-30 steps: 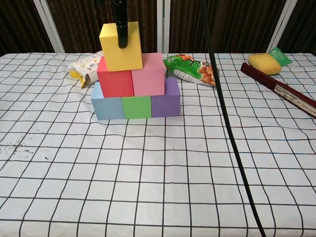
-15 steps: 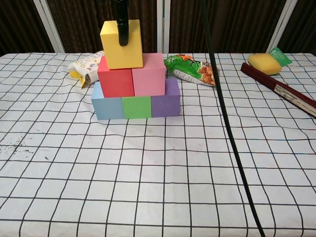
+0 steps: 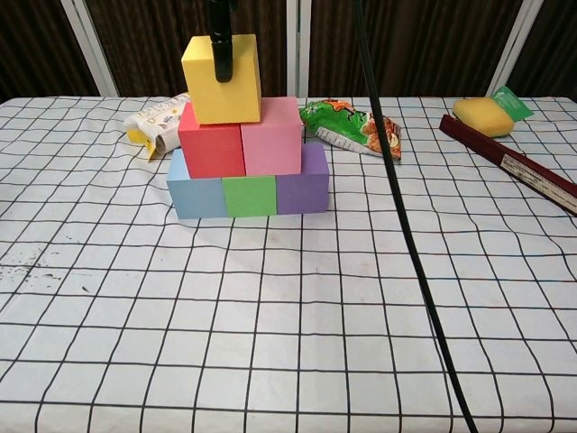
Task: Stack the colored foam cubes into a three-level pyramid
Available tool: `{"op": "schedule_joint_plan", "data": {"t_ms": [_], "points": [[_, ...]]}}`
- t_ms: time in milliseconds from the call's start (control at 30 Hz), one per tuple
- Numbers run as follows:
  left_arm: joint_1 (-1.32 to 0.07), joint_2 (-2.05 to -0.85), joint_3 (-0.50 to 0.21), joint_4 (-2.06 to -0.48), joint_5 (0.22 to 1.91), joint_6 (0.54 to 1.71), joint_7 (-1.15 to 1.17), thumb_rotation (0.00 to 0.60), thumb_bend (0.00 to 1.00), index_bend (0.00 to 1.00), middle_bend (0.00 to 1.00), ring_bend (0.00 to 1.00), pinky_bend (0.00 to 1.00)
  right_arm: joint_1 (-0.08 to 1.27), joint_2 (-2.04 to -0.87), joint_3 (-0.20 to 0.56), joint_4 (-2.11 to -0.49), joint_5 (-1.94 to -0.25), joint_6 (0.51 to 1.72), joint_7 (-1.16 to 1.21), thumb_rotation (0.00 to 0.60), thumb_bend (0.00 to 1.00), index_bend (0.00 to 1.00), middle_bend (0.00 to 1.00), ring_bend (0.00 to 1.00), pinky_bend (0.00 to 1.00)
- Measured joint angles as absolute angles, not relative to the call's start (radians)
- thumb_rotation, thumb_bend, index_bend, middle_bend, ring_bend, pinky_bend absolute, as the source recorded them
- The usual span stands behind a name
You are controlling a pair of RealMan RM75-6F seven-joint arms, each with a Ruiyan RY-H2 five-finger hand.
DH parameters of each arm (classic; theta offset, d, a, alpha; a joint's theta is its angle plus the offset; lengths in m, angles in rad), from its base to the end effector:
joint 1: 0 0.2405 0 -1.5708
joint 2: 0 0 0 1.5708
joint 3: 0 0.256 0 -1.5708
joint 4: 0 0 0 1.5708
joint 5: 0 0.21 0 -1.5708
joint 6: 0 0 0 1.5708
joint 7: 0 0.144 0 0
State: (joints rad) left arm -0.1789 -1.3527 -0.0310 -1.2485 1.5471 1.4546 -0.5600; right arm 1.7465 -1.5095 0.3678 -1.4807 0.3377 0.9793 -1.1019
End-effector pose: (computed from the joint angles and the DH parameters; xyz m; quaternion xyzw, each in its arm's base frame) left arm -0.3360 0.2127 0.1077 -0.5357 -0.4916 -0.5149 0.4541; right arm 0.1341 -0.3931 -0.0094 0.7887 -0.3574 0.2425 0.4376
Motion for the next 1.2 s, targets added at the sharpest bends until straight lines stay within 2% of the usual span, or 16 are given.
{"op": "schedule_joint_plan", "data": {"t_ms": [833,1200], "points": [[-0.184,-1.354,-0.029,-1.258,1.548,1.449,-0.548,0.600,0.00,0.11,0.16,0.03,0.01,1.705,-1.529,0.432,-1.468,0.338,0.999,-1.167,0.600,0.08,0.00,0.57,0.12,0.00],[-0.184,-1.356,-0.027,-1.255,1.548,1.448,-0.550,0.600,0.00,0.11,0.16,0.03,0.01,1.681,-1.524,0.430,-1.475,0.281,0.962,-1.166,0.600,0.08,0.00,0.57,0.12,0.00]]}}
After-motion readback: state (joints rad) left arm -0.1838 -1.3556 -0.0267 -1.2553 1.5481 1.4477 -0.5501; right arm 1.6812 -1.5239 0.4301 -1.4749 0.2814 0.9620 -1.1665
